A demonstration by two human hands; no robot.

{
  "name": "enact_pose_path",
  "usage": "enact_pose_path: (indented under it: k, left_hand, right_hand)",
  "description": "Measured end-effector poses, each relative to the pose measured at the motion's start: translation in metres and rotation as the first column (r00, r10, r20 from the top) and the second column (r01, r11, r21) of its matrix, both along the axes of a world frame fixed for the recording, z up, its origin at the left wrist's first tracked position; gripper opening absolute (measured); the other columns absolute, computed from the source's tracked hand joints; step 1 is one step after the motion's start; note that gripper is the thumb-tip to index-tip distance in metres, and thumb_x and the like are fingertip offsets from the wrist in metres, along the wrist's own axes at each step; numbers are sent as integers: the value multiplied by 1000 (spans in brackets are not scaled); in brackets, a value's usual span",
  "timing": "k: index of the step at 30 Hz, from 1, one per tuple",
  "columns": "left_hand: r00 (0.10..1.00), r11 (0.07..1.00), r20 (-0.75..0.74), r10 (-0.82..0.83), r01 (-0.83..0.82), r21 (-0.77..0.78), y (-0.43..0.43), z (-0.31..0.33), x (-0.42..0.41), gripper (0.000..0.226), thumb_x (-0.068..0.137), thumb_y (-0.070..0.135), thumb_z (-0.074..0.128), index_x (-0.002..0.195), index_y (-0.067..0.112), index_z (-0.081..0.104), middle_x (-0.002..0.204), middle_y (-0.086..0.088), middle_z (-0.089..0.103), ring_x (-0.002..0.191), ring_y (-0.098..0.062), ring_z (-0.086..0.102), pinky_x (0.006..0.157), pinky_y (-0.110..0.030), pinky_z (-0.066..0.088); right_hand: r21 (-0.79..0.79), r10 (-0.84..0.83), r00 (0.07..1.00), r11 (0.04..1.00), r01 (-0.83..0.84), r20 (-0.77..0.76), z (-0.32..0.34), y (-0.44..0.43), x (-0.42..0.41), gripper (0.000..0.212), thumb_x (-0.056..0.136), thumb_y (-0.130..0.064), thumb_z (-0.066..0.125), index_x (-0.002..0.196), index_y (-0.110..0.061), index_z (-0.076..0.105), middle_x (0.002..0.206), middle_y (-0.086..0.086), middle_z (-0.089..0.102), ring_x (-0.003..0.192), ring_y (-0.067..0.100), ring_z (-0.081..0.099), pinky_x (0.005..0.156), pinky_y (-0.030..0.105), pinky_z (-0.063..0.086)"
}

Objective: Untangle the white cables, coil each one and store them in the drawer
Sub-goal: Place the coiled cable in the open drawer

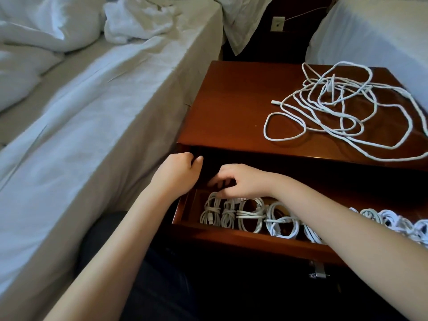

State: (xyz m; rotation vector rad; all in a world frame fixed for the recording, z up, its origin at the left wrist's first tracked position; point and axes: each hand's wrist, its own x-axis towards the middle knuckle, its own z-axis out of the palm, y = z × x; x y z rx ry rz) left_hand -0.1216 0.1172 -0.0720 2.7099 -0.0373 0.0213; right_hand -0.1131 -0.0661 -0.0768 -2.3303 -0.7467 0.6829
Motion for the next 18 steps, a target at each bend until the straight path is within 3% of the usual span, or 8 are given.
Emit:
enact_pose_path:
  k: [5, 10, 15, 18]
  left_hand:
    - [968, 993, 248, 42, -68, 96, -1, 13, -2, 40, 97, 39, 44, 80, 6, 59, 73, -6, 57, 74, -30, 57, 57, -32, 37]
    - [904, 998, 427, 21, 3, -55, -27, 39, 13, 33, 95, 33, 50, 80, 6, 60, 70, -4, 54, 69, -22, 47, 61, -32, 37]
    - [884, 978, 466, -20, 115, -176, -70, 54, 39, 28, 94, 30, 54, 80, 6, 60, 69, 0, 54, 66, -18, 47, 60, -27, 32]
    - [940, 939, 338, -37, 148, -311, -97, 61, 55, 23, 94, 30, 53, 82, 12, 60, 71, 2, 59, 63, -12, 51, 53, -23, 34]
  right_hand:
    - [235, -147, 989, 963, 134, 36, 11, -10, -2, 23, 91, -16, 65, 113, -20, 69, 100, -5, 67, 87, 10, 67, 79, 22, 53]
    - [520, -338, 941, 809, 276, 26, 35, -25, 0, 22, 94, -1, 57, 111, -13, 66, 89, 4, 71, 75, 18, 71, 69, 29, 58]
    - [648, -511, 856, 677, 348, 75, 53, -53, 6, 23, 94, -4, 58, 112, -15, 67, 93, 2, 70, 78, 16, 71, 72, 27, 58]
    - [686, -632, 767, 609, 398, 115, 61, -77, 18, 22, 93, -7, 58, 106, -22, 68, 90, 1, 70, 79, 13, 70, 76, 29, 58]
